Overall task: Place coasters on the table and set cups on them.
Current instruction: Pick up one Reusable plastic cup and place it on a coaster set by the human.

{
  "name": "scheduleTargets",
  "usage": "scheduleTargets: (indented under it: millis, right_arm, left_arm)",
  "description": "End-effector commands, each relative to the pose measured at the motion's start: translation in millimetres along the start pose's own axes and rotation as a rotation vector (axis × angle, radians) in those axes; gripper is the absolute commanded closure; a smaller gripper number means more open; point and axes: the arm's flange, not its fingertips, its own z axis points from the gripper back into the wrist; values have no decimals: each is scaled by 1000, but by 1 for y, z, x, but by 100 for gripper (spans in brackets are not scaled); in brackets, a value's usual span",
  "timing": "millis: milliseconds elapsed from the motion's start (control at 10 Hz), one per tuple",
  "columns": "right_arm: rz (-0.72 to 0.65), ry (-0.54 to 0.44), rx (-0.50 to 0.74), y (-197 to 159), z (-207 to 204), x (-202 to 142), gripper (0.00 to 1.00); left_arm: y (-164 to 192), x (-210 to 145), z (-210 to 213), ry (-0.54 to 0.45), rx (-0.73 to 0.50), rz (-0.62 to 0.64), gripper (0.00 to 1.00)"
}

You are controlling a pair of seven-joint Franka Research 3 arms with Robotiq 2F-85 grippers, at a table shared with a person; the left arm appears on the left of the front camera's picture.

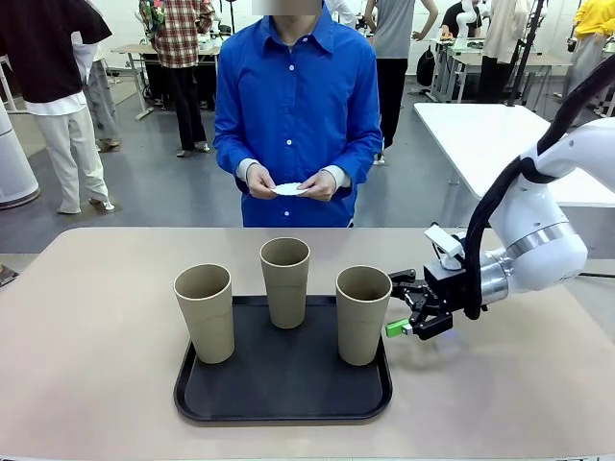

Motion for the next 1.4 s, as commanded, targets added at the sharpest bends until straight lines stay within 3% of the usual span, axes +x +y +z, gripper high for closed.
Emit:
scheduleTargets:
  millis: [0,1300]
  right_arm:
    - [-32,-4,-5,-5,-11,-4,0]
    - [-69,-1,70,-18,-48,-13,0]
  left_arm:
    - [-1,-1,1,-1,-4,-3,0]
    - [-1,-1,1,-1,-4,-3,0]
